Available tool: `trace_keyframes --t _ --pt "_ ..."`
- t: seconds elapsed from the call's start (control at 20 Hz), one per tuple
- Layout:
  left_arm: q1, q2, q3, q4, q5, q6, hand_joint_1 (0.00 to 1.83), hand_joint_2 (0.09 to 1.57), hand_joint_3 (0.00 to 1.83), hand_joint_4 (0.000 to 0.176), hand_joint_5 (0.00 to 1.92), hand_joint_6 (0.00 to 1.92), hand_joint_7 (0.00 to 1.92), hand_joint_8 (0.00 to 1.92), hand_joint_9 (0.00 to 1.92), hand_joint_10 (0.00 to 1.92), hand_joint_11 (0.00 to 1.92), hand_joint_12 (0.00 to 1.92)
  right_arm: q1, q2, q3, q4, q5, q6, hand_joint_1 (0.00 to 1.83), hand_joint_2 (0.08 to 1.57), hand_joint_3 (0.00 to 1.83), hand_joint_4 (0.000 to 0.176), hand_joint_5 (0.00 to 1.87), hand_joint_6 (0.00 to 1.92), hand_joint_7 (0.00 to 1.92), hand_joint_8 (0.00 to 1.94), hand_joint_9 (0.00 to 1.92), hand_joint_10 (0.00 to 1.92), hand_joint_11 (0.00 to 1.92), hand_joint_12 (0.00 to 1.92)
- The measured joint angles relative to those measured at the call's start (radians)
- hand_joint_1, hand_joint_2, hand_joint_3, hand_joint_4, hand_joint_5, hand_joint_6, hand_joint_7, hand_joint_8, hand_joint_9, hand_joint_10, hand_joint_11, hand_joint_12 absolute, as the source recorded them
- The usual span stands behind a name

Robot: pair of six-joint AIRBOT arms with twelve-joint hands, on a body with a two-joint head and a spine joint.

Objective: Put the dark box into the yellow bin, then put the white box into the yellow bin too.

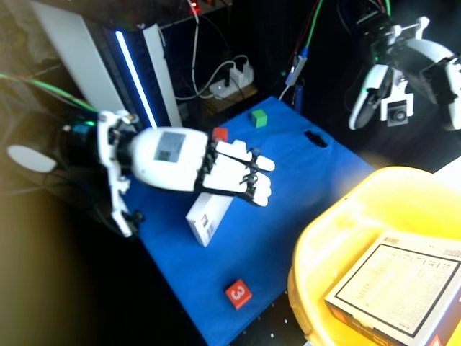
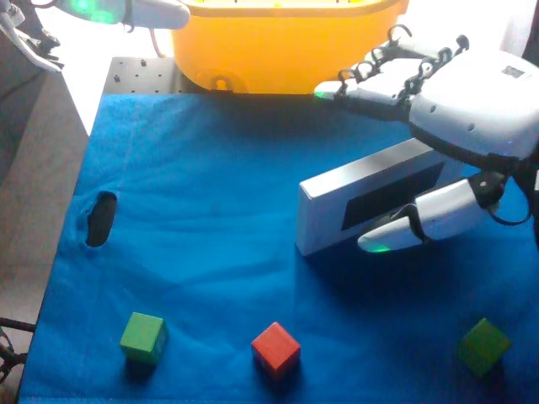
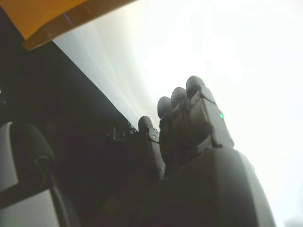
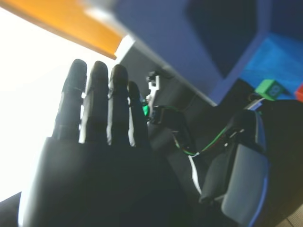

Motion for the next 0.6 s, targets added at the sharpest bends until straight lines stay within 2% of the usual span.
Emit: trace_keyframes --t 0.1,0.2,0.35,0.45,0.5,0.55,0.6 --pt "0.007 0.017 -0.024 0.0 -0.022 0.01 1.1 0.71 0.0 0.176 0.4 0.0 0.31 0.0 0.22 0.0 0.09 0.05 0.0 -0.03 0.029 0.008 -0.016 0.0 0.6 0.67 0.0 0.0 0.33 0.02 0.48 0.01 0.41 0.02 0.2 0.51" --pt "0.011 0.033 -0.041 0.003 -0.024 0.021 1.1 0.71 0.0 0.176 0.39 0.0 0.3 0.0 0.21 0.0 0.08 0.04 -0.002 -0.045 0.04 0.009 -0.027 0.0 0.62 0.67 0.0 0.0 0.36 0.01 0.49 0.0 0.43 0.01 0.22 0.51" --pt "0.011 0.045 -0.054 -0.005 -0.036 0.03 1.08 0.74 0.0 0.176 0.35 0.0 0.27 0.0 0.18 0.0 0.05 0.03 -0.021 -0.075 0.058 0.028 -0.029 0.0 0.81 0.73 0.0 0.0 0.6 0.01 0.64 0.01 0.56 0.01 0.27 0.46" --pt "0.013 0.045 -0.056 0.0 -0.043 0.031 1.07 0.73 0.0 0.176 0.33 0.0 0.24 0.0 0.17 0.0 0.06 0.03 -0.031 -0.09 0.067 0.041 -0.037 0.0 0.98 0.82 0.0 0.0 0.76 0.01 0.83 0.01 0.77 0.02 0.4 0.67" --pt "0.014 0.047 -0.063 -0.005 -0.043 0.031 1.06 0.72 0.0 0.176 0.33 0.0 0.24 0.0 0.17 0.0 0.07 0.03 -0.035 -0.092 0.07 0.048 -0.037 0.0 1.03 0.86 0.0 0.0 0.83 0.01 0.92 0.01 0.87 0.02 0.48 0.7" --pt "0.015 0.05 -0.066 0.001 -0.043 0.032 1.05 0.73 0.0 0.176 0.33 0.0 0.24 0.0 0.17 0.0 0.07 0.03 -0.037 -0.094 0.076 0.054 -0.037 0.0 1.15 1.03 0.0 0.0 1.01 0.66 1.02 0.01 0.99 0.02 0.58 0.78" --pt "0.021 0.054 -0.068 -0.001 -0.05 0.032 1.04 0.72 0.0 0.176 0.34 0.01 0.25 0.0 0.18 0.01 0.07 0.03 -0.038 -0.096 0.08 0.061 -0.037 0.0 1.25 1.04 0.0 0.0 1.0 0.82 1.25 0.42 1.21 0.07 0.74 0.99"
